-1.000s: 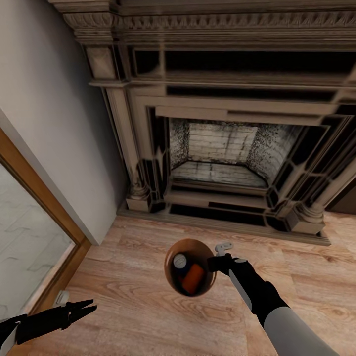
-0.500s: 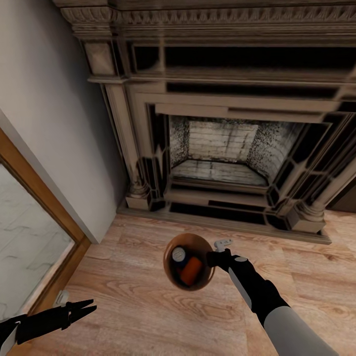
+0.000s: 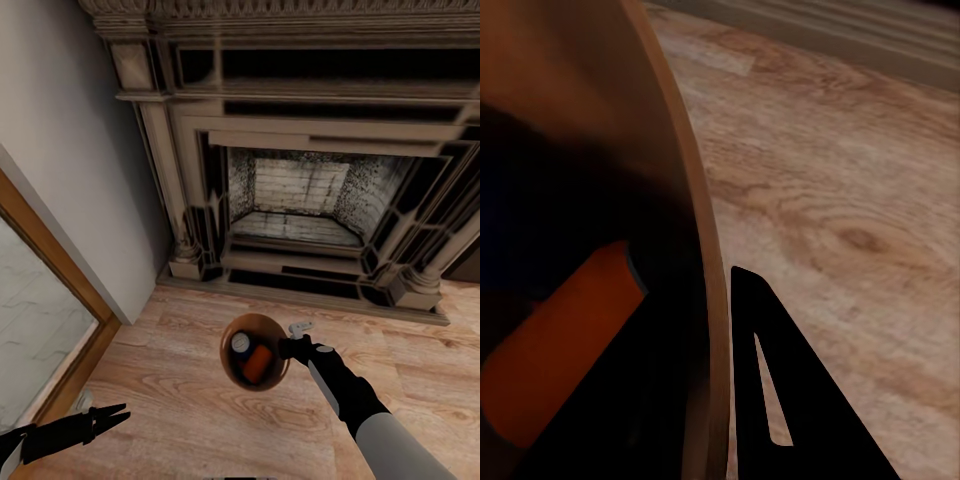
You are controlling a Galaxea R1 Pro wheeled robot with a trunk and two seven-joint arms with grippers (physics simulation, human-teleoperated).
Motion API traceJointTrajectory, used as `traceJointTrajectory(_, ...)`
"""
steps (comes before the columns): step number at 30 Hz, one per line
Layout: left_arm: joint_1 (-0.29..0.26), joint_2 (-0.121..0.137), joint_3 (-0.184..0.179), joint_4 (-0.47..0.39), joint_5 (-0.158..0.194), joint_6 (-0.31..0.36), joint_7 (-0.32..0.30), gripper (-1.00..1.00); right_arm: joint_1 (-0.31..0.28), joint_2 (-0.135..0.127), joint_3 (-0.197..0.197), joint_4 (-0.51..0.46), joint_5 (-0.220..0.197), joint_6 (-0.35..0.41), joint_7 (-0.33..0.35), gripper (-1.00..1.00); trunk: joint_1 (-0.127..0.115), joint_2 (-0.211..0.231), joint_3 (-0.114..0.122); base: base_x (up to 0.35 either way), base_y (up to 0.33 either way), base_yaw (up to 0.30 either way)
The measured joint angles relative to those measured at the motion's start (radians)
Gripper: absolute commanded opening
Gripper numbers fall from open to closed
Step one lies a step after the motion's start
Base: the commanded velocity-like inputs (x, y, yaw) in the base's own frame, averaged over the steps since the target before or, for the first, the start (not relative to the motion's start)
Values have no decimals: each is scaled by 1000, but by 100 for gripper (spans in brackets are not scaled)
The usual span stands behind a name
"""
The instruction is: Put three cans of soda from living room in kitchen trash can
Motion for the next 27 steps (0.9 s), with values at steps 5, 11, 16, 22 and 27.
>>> traceJointTrajectory(5, 0, 0, 0, 0, 0, 0, 0, 100, 0, 0, 0, 0, -1, 0, 0, -100, 4, -7, -3, 0, 0, 0)
traceJointTrajectory(11, 0, 0, 0, 0, 0, 0, 0, 100, 0, 0, 1, 0, 0, 0, 0, -100, 23, -42, -19, 0, 0, 0)
traceJointTrajectory(16, 0, 0, -1, 0, 0, 0, 0, 100, 0, 0, 2, 0, 0, 0, 0, -100, 42, -77, -34, 0, 0, 0)
traceJointTrajectory(22, 0, 0, -1, 0, 0, 0, 0, 100, 0, 0, 1, 0, 0, 0, 0, -100, 42, -77, -35, 0, 0, 0)
traceJointTrajectory(27, 0, 0, -1, 0, 0, 0, 0, 100, 0, 0, 2, 0, 0, 0, 0, -100, 61, -112, -50, 0, 0, 0)
